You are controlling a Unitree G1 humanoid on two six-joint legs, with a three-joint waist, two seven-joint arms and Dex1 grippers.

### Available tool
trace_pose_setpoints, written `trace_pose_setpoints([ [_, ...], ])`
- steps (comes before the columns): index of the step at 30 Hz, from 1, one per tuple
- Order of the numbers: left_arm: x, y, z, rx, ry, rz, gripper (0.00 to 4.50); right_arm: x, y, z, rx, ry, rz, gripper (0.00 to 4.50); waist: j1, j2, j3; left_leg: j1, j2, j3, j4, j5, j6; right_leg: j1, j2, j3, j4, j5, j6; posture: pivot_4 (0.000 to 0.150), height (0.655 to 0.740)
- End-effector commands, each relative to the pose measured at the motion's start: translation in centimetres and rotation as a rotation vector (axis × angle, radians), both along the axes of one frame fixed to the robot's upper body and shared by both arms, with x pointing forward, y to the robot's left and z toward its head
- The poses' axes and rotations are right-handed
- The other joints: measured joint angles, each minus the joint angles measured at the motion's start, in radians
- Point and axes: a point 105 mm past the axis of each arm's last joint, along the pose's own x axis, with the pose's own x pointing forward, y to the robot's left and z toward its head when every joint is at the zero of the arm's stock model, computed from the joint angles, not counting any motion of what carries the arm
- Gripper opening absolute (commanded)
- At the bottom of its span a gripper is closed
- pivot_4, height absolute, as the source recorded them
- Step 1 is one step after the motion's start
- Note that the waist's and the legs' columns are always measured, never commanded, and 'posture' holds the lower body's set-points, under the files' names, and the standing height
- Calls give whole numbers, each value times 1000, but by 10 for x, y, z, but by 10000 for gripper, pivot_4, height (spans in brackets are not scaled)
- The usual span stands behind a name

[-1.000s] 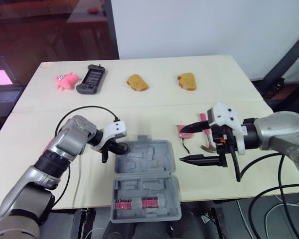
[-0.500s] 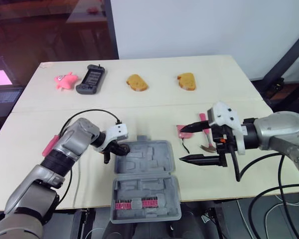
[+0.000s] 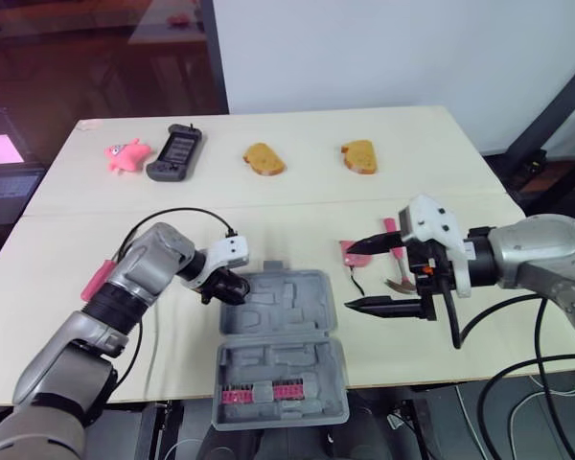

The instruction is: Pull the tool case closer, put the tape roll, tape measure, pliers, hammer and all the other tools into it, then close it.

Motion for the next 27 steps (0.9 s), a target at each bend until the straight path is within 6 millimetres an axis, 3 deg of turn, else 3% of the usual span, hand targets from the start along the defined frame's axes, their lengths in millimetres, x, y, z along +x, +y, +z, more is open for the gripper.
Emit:
trace_pose_setpoints([
  [1, 4, -1, 31, -30, -60, -11, 34771, -1, 0, 6, -1, -45, 2, 45000, 0, 0, 0, 0, 0, 0, 0, 0, 0, 0, 0, 0, 0, 0, 0, 1500, 7400],
  [5, 3, 5, 48, -65, -90, 18, 34771, -1, -1, 6, 0, -44, 3, 45000, -1, 0, 0, 0, 0, 0, 0, 0, 0, 0, 0, 0, 0, 0, 0, 1500, 7400],
  [9, 0, 8, 60, -242, -178, 13, 34771, -1, 0, 5, 4, -44, 7, 45000, -3, 0, 0, 0, 0, 0, 0, 0, 0, 0, 0, 0, 0, 0, 0, 1500, 7400],
  [13, -7, 16, 45, -375, -195, 51, 34771, 0, 2, 5, 9, -44, 16, 45000, -1, 0, 0, 0, 0, 0, -1, 0, 0, -1, 0, 0, 0, 0, 0, 1500, 7400],
  [16, -14, 18, 30, -428, -208, 52, 22488, 0, 2, 6, 10, -44, 19, 45000, 1, 0, 0, 0, 0, 0, 0, 0, 0, -1, -1, 1, 0, 0, 0, 1500, 7400],
  [27, -11, 15, 13, -486, -256, 99, 22488, 0, 2, 7, 6, -41, 21, 45000, 18, 0, 0, 0, 0, 0, 0, 0, 0, 0, -1, 1, -1, 0, 0, 1500, 7400],
])
